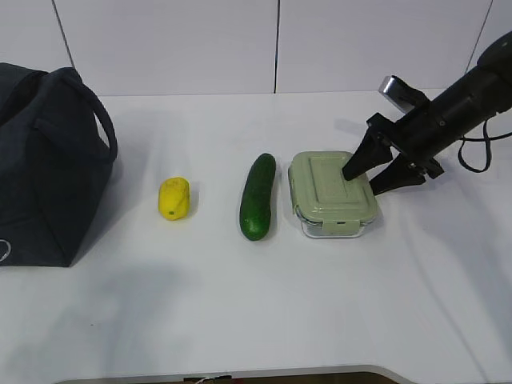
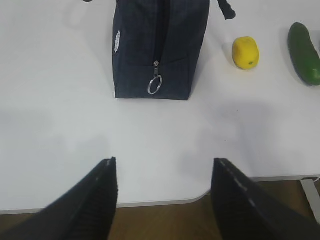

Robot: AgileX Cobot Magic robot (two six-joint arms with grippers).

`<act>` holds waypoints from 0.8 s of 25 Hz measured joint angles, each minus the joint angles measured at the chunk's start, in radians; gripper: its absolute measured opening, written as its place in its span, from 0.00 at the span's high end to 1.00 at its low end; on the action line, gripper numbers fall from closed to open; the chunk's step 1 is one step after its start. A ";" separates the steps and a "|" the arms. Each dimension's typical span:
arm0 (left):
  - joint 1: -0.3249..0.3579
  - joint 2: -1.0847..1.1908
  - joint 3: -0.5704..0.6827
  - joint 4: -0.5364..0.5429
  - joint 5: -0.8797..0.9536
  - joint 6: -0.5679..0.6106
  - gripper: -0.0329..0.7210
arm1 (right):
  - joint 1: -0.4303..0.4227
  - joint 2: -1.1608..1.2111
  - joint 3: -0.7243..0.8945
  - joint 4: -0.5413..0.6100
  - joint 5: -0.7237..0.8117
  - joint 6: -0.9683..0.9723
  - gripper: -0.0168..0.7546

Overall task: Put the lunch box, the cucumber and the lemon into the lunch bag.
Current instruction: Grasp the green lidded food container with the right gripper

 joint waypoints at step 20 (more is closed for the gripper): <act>0.000 0.000 0.000 0.000 0.000 0.000 0.38 | 0.002 -0.002 0.002 0.007 -0.003 0.039 0.18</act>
